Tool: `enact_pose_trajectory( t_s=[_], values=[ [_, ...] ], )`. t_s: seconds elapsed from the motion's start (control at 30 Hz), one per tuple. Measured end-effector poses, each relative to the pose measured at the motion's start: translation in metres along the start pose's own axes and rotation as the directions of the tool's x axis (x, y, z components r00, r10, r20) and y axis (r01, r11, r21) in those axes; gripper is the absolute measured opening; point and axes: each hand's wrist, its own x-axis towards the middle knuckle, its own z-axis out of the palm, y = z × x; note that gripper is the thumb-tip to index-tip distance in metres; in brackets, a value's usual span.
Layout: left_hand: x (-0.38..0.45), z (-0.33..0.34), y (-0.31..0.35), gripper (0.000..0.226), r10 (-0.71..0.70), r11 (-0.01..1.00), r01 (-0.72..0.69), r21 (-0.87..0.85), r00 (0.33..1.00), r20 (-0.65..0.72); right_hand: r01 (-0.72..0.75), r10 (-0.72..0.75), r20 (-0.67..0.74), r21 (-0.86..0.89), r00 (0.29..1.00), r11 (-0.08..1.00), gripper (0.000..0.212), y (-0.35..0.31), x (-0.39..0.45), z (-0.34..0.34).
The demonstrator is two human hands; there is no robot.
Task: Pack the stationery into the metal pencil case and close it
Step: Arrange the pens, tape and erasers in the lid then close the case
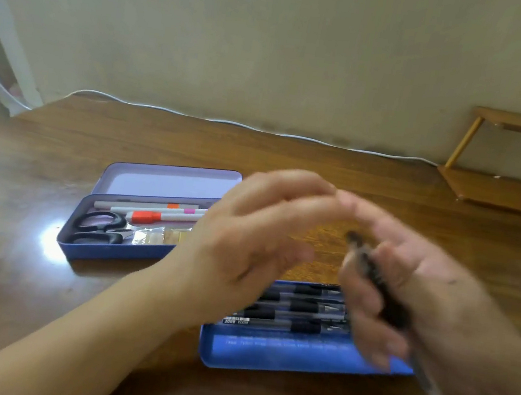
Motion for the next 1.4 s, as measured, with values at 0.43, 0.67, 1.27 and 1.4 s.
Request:
enact_pose_trajectory(
  t_s=[0.43, 0.67, 1.27, 1.4],
  values=[
    [-0.002, -0.021, -0.007, 0.013, -0.182, 0.982, 0.186, -0.04, 0.979, 0.088, -0.114, -0.308, -0.233, -0.926, 0.922, 0.361, 0.025, -0.006, -0.009, 0.008],
    [-0.003, -0.034, -0.012, 0.014, -0.302, 0.932, 0.354, -0.081, 0.881, 0.365, -0.064, -0.128, -0.09, -0.978, 0.988, 0.199, 0.025, 0.001, -0.009, -0.002],
    [-0.006, -0.029, -0.017, 0.025, -0.294, 0.954, 0.204, 0.219, 0.774, 0.561, 0.103, -0.055, 0.116, -0.975, 0.992, -0.199, 0.023, 0.026, -0.002, 0.002],
    [-0.007, -0.03, -0.015, 0.035, -0.283, 0.956, 0.164, 0.243, 0.735, 0.616, 0.102, -0.063, 0.119, -0.969, 0.991, -0.225, 0.022, 0.031, 0.002, 0.002]
  ],
)
